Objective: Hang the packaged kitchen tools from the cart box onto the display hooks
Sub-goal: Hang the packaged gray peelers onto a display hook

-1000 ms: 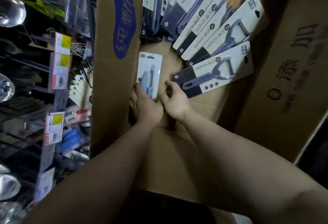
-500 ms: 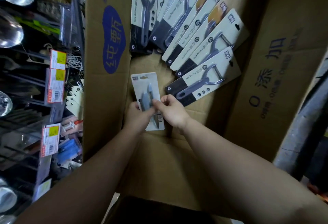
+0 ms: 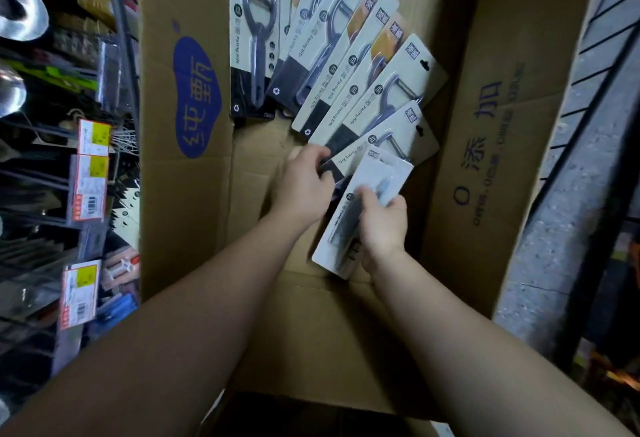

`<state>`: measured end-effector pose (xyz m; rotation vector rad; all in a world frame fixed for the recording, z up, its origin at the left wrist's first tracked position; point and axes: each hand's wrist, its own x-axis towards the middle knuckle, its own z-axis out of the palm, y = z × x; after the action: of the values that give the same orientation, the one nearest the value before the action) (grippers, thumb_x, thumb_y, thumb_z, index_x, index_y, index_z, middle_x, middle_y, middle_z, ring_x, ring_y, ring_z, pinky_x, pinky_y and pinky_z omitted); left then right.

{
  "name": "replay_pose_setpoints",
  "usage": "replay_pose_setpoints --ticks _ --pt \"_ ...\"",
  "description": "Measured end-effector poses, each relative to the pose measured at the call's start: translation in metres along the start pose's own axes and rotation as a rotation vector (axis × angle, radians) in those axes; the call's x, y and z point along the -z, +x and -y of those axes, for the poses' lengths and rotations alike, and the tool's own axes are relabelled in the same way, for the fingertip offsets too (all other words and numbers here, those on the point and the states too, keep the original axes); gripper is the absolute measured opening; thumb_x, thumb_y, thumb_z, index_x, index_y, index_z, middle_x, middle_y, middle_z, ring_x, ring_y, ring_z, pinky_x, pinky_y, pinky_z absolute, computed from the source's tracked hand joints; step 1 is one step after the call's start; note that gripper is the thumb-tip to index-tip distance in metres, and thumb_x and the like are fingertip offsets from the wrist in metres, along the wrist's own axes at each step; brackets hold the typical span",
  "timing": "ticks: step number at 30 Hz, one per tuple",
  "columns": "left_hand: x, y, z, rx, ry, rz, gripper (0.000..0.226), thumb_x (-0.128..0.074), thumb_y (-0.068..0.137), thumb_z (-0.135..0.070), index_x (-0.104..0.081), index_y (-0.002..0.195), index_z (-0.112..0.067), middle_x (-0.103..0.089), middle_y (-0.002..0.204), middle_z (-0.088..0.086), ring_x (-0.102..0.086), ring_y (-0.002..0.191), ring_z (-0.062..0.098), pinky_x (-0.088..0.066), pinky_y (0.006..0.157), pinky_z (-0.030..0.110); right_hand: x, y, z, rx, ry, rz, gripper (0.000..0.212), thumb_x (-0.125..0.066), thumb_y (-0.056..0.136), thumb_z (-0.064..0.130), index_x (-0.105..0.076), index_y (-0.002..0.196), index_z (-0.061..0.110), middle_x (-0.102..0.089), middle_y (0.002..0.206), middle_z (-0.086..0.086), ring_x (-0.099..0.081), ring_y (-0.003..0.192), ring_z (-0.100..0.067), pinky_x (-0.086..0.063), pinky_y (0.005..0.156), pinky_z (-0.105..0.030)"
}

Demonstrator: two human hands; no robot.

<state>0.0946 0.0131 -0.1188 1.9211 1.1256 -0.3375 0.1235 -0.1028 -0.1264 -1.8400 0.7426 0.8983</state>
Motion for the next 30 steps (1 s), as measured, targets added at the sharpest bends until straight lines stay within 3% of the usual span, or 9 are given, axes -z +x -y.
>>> replay_pose_setpoints --ticks 4,8,10,13,19,23,25,27,30 --pt "-0.02 0.022 -0.034 -0.195 0.141 0.031 0.042 -0.067 0.091 -0.02 -0.058 0.132 -0.015 -0.057 0.133 0.009 -0.053 0.123 0.029 -0.041 0.104 0.036 0.009 0.013 -0.009 -0.079 0.084 -0.106 0.023 -0.068 0.086 0.029 -0.055 0.102 0.019 -0.067 0.103 -0.001 -0.064 0.094 -0.022 -0.053 0.094 -0.04" --pt "-0.037 0.033 -0.044 -0.124 0.255 0.071 0.045 -0.063 0.094 -0.031 -0.053 0.135 -0.018 -0.056 0.134 0.011 -0.051 0.125 0.033 -0.041 0.104 0.039 0.006 0.024 0.001 -0.162 0.17 -0.161 0.015 -0.062 0.088 0.025 -0.055 0.098 0.017 -0.066 0.105 -0.006 -0.066 0.096 -0.029 -0.056 0.091 -0.042" --pt "-0.038 0.033 -0.042 -0.067 0.278 0.094 0.041 -0.059 0.096 -0.033 -0.054 0.134 -0.019 -0.056 0.134 0.013 -0.051 0.125 0.036 -0.042 0.102 0.039 0.005 0.028 0.006 -0.184 0.291 -0.092 0.003 -0.059 0.09 0.019 -0.059 0.09 0.016 -0.071 0.098 -0.006 -0.069 0.085 -0.024 -0.06 0.074 -0.035" --pt "-0.032 0.03 -0.029 0.041 0.188 0.136 0.03 -0.052 0.099 -0.034 -0.06 0.122 -0.016 -0.064 0.125 0.013 -0.058 0.114 0.036 -0.049 0.096 0.041 0.003 0.023 0.014 -0.179 0.384 0.044 0.01 -0.056 0.091 0.013 -0.065 0.097 0.012 -0.07 0.08 -0.004 -0.067 0.065 -0.018 -0.051 0.048 -0.021" --pt "-0.013 -0.002 -0.001 0.251 -0.073 0.176 0.019 -0.04 0.104 -0.024 -0.053 0.105 -0.01 -0.062 0.111 0.014 -0.06 0.104 0.034 -0.049 0.09 0.037 -0.004 0.0 0.014 -0.069 0.206 0.203 0.023 -0.057 0.092 0.011 -0.064 0.114 0.005 -0.073 0.098 -0.014 -0.072 0.081 -0.027 -0.057 0.058 -0.029" --pt "0.004 -0.028 0.0 0.33 -0.398 0.135 0.029 -0.036 0.108 -0.025 -0.056 0.119 -0.007 -0.063 0.109 0.01 -0.06 0.096 0.025 -0.048 0.072 0.029 0.004 -0.014 0.023 0.019 0.092 0.277 0.01 -0.06 0.096 0.015 -0.064 0.104 0.011 -0.075 0.096 -0.01 -0.073 0.082 -0.024 -0.059 0.064 -0.032" --pt "0.018 -0.043 -0.004 0.374 -0.559 0.151 0.034 -0.036 0.109 -0.032 -0.055 0.121 -0.007 -0.064 0.106 0.006 -0.061 0.09 0.021 -0.045 0.066 0.027 0.007 -0.025 0.031 0.079 0.03 0.317 0.017 -0.063 0.095 0.018 -0.064 0.109 0.01 -0.075 0.1 -0.01 -0.074 0.086 -0.022 -0.06 0.07 -0.033" --pt "0.029 -0.054 -0.004 0.365 -0.698 0.222 0.043 -0.047 0.103 -0.045 -0.057 0.122 -0.008 -0.07 0.109 0.007 -0.069 0.094 0.023 -0.055 0.076 0.033 0.008 -0.04 0.041 0.102 0.01 0.35 0.025 -0.066 0.094 0.021 -0.063 0.115 0.009 -0.075 0.103 -0.01 -0.075 0.089 -0.024 -0.061 0.079 -0.04" --pt "0.043 -0.071 -0.003 0.292 -0.759 0.27 0.08 -0.078 0.068 -0.068 -0.059 0.127 -0.017 -0.074 0.117 0.007 -0.072 0.105 0.027 -0.055 0.096 0.052 0.008 -0.066 0.056 0.146 0.005 0.431 0.026 -0.066 0.095 0.024 -0.064 0.117 0.011 -0.076 0.104 -0.009 -0.074 0.093 -0.026 -0.06 0.084 -0.043"
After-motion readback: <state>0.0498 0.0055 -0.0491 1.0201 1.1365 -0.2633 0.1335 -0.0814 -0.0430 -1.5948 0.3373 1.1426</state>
